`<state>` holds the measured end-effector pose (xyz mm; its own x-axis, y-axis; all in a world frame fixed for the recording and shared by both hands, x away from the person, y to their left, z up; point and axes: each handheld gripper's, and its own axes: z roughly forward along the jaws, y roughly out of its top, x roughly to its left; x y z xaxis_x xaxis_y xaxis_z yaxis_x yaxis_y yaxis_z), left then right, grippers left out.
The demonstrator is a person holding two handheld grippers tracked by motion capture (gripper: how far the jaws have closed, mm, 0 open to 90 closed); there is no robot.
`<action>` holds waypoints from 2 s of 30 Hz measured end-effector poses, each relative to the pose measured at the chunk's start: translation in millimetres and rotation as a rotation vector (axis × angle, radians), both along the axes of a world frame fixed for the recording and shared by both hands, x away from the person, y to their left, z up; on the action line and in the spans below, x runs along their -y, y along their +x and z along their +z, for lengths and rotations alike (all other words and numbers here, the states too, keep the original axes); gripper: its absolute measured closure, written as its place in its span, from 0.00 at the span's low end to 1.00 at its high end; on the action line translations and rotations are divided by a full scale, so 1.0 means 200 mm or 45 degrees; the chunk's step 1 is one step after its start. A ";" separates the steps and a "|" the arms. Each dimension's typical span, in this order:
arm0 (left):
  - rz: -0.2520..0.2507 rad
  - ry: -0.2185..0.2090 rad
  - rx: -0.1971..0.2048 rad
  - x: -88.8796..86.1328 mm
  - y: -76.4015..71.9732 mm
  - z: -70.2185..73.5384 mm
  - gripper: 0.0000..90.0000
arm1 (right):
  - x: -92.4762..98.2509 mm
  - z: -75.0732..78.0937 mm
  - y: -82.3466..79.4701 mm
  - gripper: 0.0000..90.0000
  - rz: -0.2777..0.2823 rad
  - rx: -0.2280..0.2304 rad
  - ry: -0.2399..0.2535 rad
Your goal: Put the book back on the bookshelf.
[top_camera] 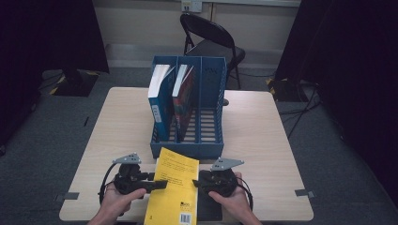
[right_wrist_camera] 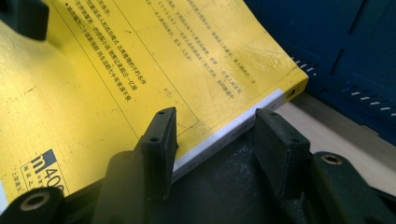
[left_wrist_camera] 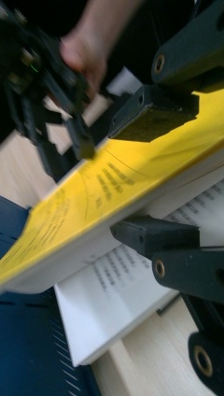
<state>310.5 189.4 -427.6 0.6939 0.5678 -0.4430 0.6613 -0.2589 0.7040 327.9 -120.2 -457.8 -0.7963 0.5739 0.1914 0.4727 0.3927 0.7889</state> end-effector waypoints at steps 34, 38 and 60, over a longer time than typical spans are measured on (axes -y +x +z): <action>0.063 -0.063 -0.134 0.03 0.19 -0.09 0.63 | 0.00 0.00 0.01 0.48 -0.009 -0.004 -0.011; 0.052 -0.068 -0.146 0.03 0.17 -0.08 0.63 | 0.00 0.00 0.01 0.46 -0.009 -0.008 -0.007; -0.008 -0.071 -0.154 0.12 0.13 -0.07 0.62 | -0.01 0.00 0.01 0.41 -0.006 -0.019 0.002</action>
<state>335.6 166.0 -440.8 0.6368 0.5355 -0.5547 0.7409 -0.2260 0.6324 330.3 -119.0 -458.7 -0.7907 0.5772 0.2041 0.4860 0.3891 0.7825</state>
